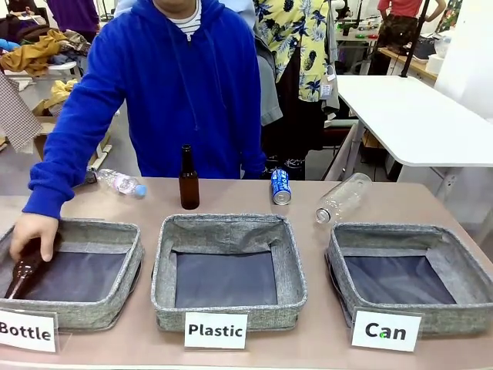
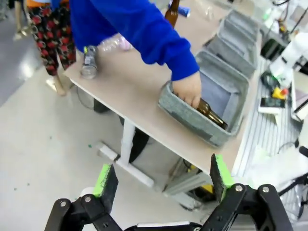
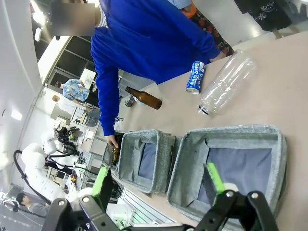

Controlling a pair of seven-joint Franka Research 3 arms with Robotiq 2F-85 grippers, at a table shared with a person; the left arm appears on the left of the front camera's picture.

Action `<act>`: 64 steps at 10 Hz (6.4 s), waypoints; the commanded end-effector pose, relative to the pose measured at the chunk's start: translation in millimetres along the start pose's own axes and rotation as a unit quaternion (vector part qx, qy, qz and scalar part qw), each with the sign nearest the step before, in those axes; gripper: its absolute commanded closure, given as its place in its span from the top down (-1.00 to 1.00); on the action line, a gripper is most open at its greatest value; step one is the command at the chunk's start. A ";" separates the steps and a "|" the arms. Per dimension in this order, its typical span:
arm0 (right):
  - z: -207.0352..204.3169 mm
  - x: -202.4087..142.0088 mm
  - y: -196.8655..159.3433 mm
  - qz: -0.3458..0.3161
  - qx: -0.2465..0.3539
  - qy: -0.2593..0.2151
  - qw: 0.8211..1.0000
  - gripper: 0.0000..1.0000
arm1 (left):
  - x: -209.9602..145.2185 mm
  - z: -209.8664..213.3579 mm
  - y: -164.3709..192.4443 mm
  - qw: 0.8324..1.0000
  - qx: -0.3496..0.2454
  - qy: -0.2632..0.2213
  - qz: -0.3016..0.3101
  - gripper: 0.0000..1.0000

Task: Sort the can waste into the basket.
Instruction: Pick up the can waste from the table and place it in the right Fabric basket.

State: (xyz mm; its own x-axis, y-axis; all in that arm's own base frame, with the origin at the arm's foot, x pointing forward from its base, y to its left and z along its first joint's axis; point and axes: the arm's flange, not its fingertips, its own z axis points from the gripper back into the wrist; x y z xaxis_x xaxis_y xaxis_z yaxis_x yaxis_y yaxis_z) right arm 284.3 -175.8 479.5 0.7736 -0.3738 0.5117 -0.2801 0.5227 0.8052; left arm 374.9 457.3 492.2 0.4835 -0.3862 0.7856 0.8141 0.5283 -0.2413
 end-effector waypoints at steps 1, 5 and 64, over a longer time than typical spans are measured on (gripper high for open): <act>-1.3 3.1 -0.1 0.014 0.008 -0.009 1.000 1.00 | -1.0 -4.2 8.1 0.999 -0.010 -0.038 -0.009 1.00; -1.3 3.1 -0.1 0.014 0.008 -0.009 1.000 1.00 | 43.6 -28.9 10.1 1.000 0.002 0.005 -0.029 1.00; 27.6 -4.4 31.2 0.026 -0.065 0.059 0.996 1.00 | 158.1 -307.9 -201.5 0.933 -0.012 0.159 -0.323 -0.30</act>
State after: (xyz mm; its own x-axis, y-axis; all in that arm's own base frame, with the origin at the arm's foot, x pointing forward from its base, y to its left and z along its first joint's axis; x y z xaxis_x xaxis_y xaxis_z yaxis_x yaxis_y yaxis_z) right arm 266.0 -178.4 499.4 0.7913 -0.2882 0.5392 -0.2806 0.6124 0.7391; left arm 381.7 86.5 489.9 -0.0033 -0.8601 0.5101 0.9800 0.0986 0.1726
